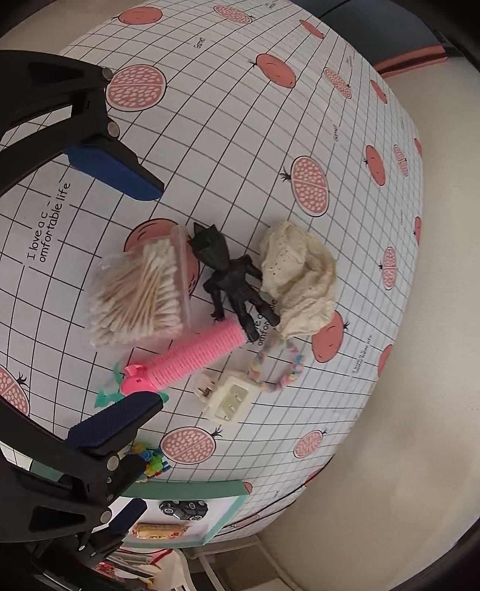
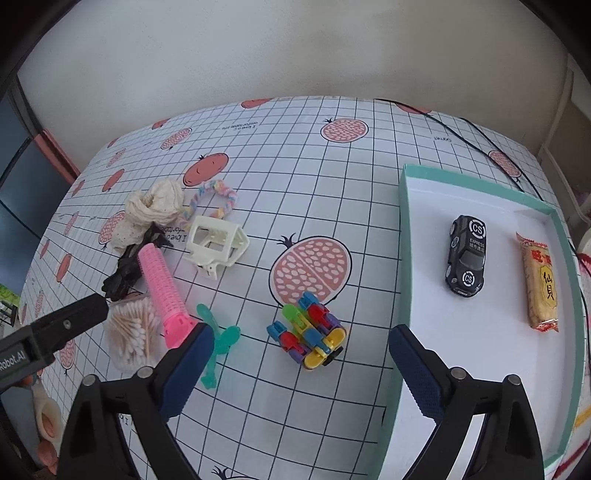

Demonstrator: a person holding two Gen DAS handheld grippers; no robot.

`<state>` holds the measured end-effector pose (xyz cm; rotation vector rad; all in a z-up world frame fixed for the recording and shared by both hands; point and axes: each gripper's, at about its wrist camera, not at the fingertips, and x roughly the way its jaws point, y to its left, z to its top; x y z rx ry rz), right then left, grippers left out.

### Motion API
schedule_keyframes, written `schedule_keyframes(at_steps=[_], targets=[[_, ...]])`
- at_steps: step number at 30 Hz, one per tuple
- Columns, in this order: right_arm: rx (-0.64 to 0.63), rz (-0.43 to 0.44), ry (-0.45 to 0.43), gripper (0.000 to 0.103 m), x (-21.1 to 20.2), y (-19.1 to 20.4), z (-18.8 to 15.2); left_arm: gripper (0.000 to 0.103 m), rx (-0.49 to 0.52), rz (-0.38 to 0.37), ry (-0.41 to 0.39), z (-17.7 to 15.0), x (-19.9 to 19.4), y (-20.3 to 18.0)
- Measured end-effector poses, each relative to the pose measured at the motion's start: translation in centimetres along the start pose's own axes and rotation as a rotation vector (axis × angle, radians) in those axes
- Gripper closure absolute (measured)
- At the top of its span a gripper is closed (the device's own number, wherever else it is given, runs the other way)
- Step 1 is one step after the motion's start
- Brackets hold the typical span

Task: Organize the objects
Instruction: 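Grasp the cotton swab bag with the left gripper while the right grasps the block toy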

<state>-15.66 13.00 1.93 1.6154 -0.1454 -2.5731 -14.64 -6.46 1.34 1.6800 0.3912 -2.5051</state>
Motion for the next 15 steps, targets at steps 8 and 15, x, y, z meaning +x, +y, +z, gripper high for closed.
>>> schedule_keyframes(at_steps=[8, 15], targets=[[0.005, -0.021, 0.039, 0.023, 1.6, -0.5, -0.1, 0.000, -0.012, 0.037, 0.060, -0.5, 2.6, -0.5], [-0.025, -0.040, 0.057, 0.031, 2.6, 0.1, -0.3, 0.003, -0.037, 0.067, 0.092, -1.0, 3.9, -0.5]])
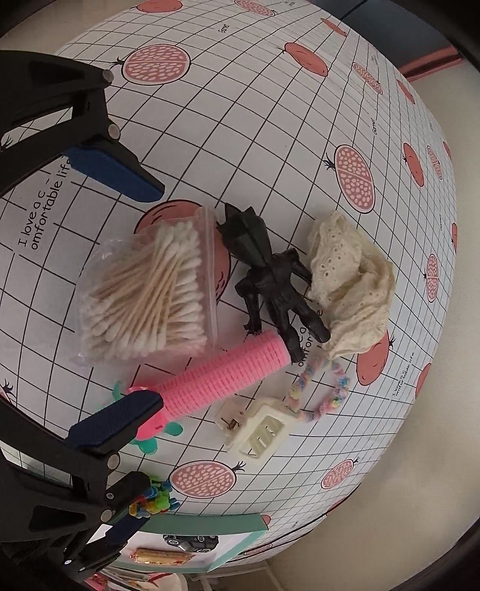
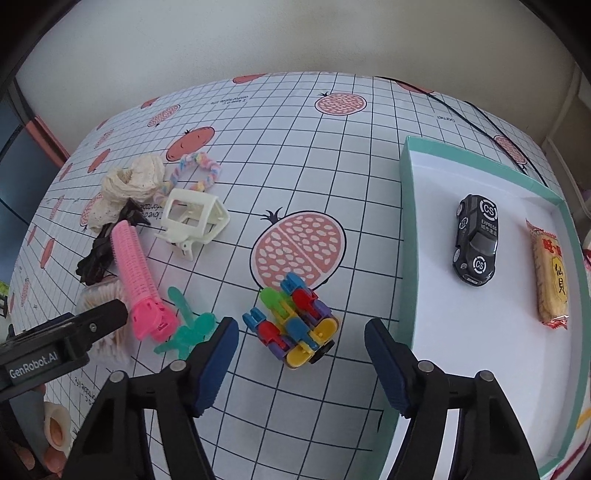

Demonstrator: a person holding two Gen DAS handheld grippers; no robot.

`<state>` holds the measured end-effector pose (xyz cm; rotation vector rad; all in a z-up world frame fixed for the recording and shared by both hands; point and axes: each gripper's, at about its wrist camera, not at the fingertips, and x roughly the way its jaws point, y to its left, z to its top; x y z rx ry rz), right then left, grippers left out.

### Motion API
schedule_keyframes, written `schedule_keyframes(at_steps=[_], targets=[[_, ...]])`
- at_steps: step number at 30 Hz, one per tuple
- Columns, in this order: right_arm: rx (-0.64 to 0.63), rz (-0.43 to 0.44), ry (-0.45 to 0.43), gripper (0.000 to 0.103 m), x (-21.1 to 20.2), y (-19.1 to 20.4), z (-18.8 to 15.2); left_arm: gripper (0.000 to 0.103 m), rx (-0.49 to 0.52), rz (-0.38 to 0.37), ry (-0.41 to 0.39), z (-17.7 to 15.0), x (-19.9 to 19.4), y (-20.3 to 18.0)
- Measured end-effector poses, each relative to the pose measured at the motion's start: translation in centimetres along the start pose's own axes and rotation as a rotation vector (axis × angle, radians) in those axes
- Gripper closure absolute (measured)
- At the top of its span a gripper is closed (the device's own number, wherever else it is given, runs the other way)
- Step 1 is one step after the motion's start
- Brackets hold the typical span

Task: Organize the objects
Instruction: 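Grasp the cotton swab bag with the left gripper while the right grasps the block toy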

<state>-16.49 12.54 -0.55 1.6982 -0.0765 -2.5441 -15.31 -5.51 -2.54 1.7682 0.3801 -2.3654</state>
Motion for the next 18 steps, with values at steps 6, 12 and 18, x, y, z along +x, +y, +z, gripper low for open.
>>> schedule_keyframes(at_steps=[6, 12, 18], targets=[[0.008, -0.010, 0.003, 0.044, 0.33, -0.17, -0.02, 0.023, 0.000, 0.022, 0.021, -0.33, 0.49, 0.09], [0.019, -0.012, 0.002, 0.057, 0.26, -0.53, -0.05, 0.046, 0.002, 0.016, 0.021, -0.60, 0.27, 0.11], [0.032, 0.003, -0.006, 0.058, -0.08, -0.79, 0.02, 0.049, -0.025, -0.005, 0.022, -0.60, -0.07, 0.73]])
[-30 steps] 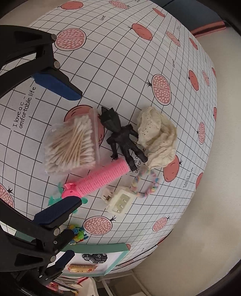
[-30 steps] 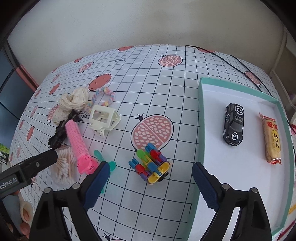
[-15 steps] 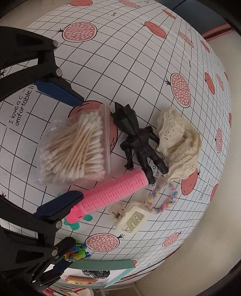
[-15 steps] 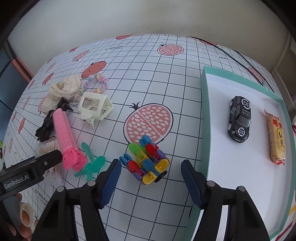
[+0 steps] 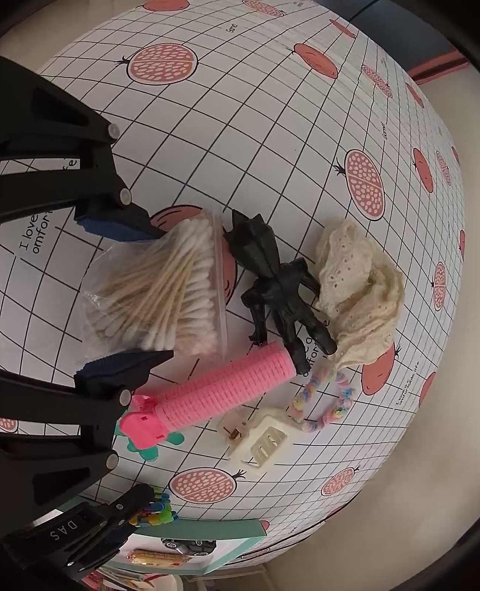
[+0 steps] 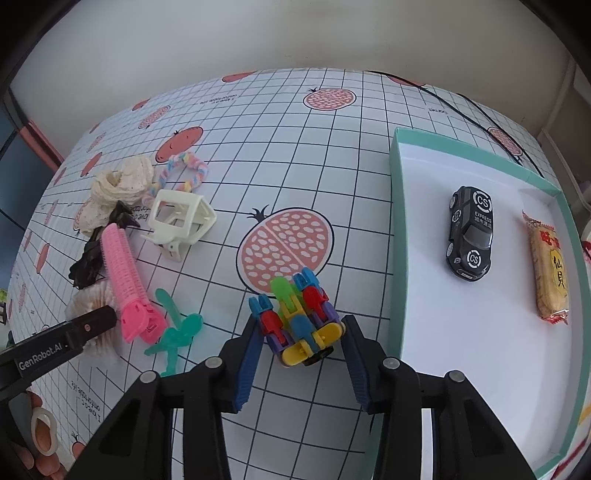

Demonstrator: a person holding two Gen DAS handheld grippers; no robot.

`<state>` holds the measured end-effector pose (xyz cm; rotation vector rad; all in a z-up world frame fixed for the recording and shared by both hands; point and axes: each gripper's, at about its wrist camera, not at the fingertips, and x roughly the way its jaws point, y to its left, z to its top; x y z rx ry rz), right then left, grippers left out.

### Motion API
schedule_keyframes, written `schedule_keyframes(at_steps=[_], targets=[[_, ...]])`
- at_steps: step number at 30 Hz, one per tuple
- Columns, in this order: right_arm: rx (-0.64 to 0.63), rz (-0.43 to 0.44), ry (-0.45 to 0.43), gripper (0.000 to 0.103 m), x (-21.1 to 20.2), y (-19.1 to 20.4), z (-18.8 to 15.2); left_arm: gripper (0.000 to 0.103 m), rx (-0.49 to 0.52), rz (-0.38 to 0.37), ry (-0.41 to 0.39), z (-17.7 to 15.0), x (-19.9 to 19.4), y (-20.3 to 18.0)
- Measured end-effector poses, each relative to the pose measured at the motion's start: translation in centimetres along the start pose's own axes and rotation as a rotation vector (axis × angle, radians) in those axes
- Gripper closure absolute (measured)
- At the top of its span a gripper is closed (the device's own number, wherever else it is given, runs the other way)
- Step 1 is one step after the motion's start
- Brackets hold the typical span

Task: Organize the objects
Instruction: 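Grasp the cotton swab bag with the left gripper while the right grasps the block toy, then lift the swab bag and block toy and carry them toward the tray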

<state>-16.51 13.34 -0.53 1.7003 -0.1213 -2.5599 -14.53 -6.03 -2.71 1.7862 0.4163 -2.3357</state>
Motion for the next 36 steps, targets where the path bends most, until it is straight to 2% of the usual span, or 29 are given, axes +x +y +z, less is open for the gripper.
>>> schedule_keyframes(at_steps=[6, 9, 13, 22, 25, 36], targets=[[0.014, 0.042, -0.068, 0.062, -2.4, -0.4, 0.8, 0.051, -0.040, -0.044, -0.045, -0.1, -1.9, 0.4], [0.021, 0.049, -0.081, 0.070, -3.0, -0.7, 0.9, 0.051, -0.027, -0.049, -0.097, 0.1, -3.5, 0.2], [0.024, 0.046, -0.076, 0.075, -2.9, -1.0, 0.8, 0.051, -0.024, -0.061, -0.133, 1.1, -4.7, 0.0], [0.019, 0.034, -0.067, 0.073, -2.7, -1.2, 0.8, 0.051, -0.034, -0.067, -0.129, 1.0, -4.6, -0.1], [0.021, 0.046, -0.055, 0.060, -2.6, -1.3, 0.7, 0.051, -0.034, -0.070, -0.127, 1.0, -4.6, 0.0], [-0.051, -0.010, 0.009, 0.060, -0.8, -0.3, -0.1, 0.051, -0.018, -0.068, -0.125, 1.0, -4.5, -0.4]])
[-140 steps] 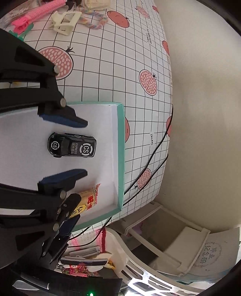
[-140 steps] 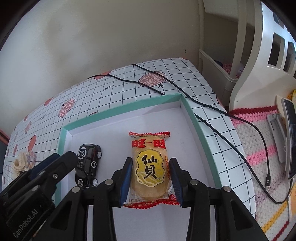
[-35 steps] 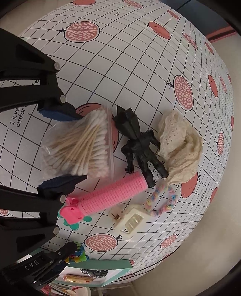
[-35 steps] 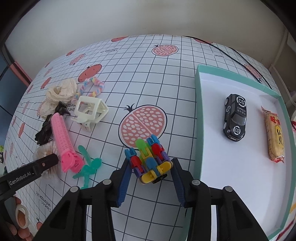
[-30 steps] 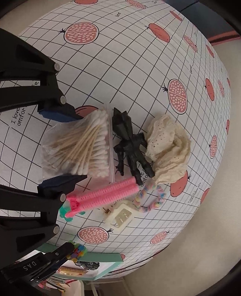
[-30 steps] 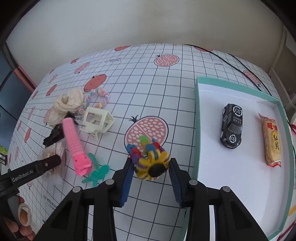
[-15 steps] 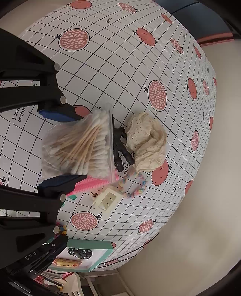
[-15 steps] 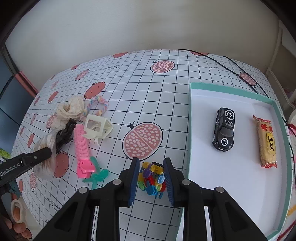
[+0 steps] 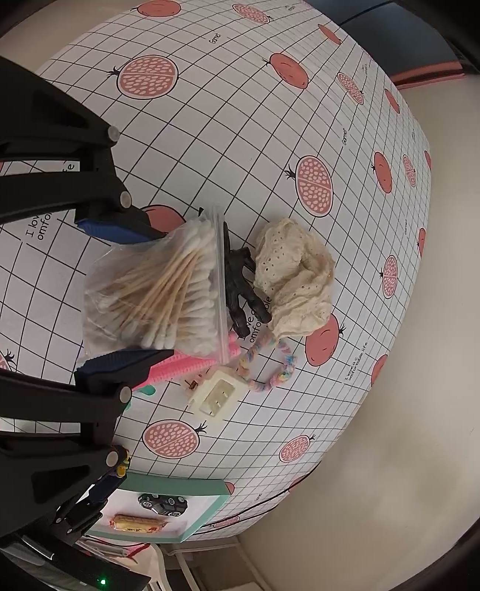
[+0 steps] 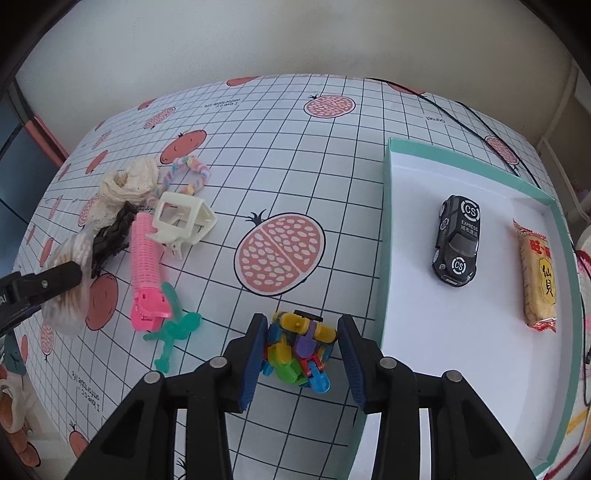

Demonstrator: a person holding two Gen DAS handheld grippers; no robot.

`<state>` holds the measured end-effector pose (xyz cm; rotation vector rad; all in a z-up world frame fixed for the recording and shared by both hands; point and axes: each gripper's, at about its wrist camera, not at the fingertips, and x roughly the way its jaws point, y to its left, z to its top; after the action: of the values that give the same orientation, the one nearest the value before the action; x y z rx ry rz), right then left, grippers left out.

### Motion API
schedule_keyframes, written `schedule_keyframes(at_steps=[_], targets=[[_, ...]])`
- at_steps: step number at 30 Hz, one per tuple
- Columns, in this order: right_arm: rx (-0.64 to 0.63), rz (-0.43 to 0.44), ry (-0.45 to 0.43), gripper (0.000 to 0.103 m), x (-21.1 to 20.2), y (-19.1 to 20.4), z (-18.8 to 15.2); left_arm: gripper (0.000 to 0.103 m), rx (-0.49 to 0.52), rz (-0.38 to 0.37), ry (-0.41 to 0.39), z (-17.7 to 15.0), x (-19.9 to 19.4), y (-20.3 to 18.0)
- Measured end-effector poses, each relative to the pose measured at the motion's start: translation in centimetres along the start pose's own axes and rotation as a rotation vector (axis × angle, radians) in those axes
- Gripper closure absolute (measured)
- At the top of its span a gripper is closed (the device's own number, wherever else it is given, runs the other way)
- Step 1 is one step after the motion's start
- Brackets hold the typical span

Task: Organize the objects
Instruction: 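Lift the swab bag and block toy and carry them toward the tray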

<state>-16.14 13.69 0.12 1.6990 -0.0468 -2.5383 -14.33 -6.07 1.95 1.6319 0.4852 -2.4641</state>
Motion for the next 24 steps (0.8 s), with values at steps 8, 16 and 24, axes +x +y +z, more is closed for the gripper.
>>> schedule_keyframes(at_steps=[8, 16, 24], targets=[[-0.044, -0.018, -0.008, 0.063, -0.3, 0.7, -0.1, 0.051, 0.000, -0.001, -0.002, 0.1, -0.1, 0.0], [0.027, 0.025, -0.085, 0.063, -3.0, -1.3, 0.6, 0.051, 0.001, -0.028, -0.016, 0.1, -0.7, -1.1], [0.121, -0.017, -0.130, 0.063, -5.6, -7.5, -0.4, 0.051, 0.087, -0.103, -0.039, -1.1, -1.8, -6.9]])
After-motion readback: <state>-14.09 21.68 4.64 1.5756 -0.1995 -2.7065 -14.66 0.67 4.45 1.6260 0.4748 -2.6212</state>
